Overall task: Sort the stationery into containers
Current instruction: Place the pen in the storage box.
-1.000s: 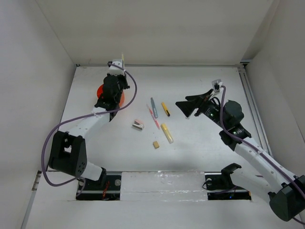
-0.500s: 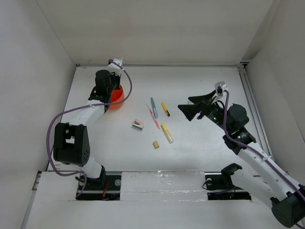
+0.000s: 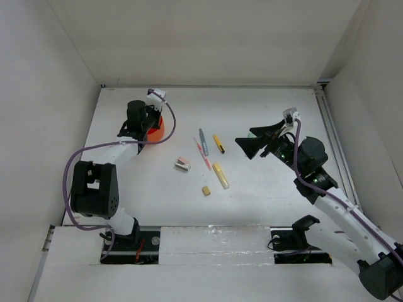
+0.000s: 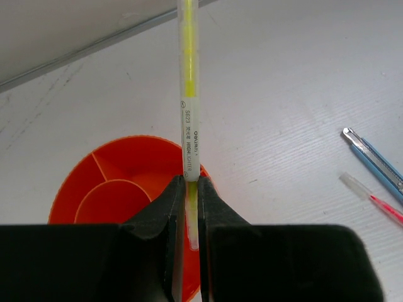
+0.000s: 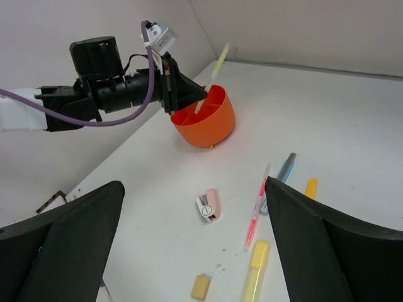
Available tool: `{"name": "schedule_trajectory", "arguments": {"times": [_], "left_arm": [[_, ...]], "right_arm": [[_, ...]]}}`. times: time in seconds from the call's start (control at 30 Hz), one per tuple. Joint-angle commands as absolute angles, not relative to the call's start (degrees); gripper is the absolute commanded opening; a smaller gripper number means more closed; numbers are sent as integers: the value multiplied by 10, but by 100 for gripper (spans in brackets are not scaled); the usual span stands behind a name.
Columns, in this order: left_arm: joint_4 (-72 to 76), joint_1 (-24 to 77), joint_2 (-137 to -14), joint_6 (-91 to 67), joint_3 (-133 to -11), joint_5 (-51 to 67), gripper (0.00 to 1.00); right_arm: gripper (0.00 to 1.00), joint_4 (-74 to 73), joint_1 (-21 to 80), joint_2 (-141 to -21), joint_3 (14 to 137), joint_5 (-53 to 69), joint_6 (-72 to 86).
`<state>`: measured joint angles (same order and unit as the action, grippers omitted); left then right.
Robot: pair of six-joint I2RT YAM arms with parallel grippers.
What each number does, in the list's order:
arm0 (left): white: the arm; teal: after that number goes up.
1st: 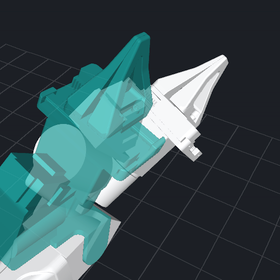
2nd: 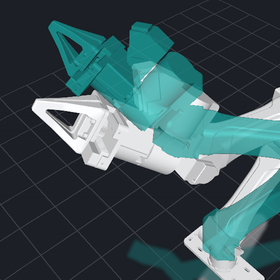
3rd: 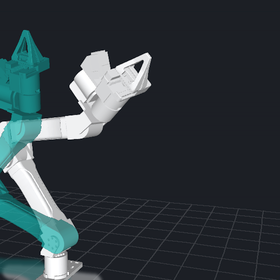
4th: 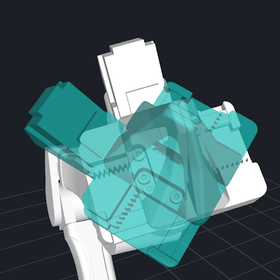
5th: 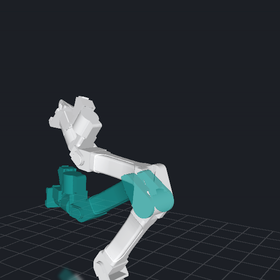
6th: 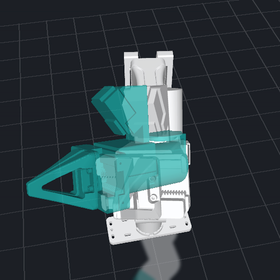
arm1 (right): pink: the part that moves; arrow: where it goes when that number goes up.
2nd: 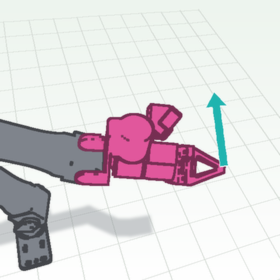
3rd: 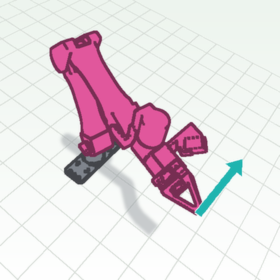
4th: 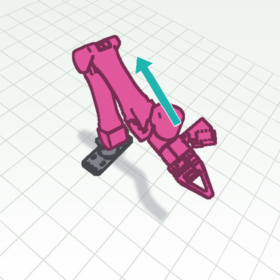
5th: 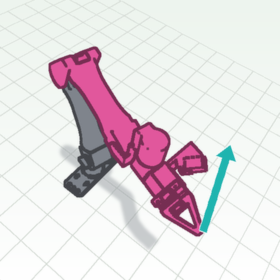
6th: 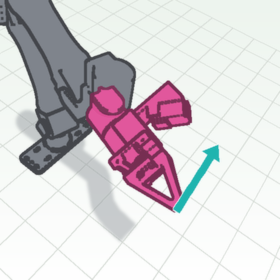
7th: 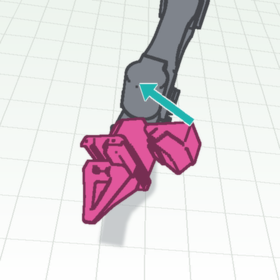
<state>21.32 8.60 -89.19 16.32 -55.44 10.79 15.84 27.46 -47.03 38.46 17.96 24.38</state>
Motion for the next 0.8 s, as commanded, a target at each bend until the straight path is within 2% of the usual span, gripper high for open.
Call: {"name": "schedule_trajectory", "arguments": {"times": [0.0,0.77], "left_arm": [[239,85,-876,171,-541,116,0],[246,91,-909,171,-512,57,0]], "right_arm": [[100,172,280,-471,388,174,234],[100,172,280,-466,388,190,234]]}}
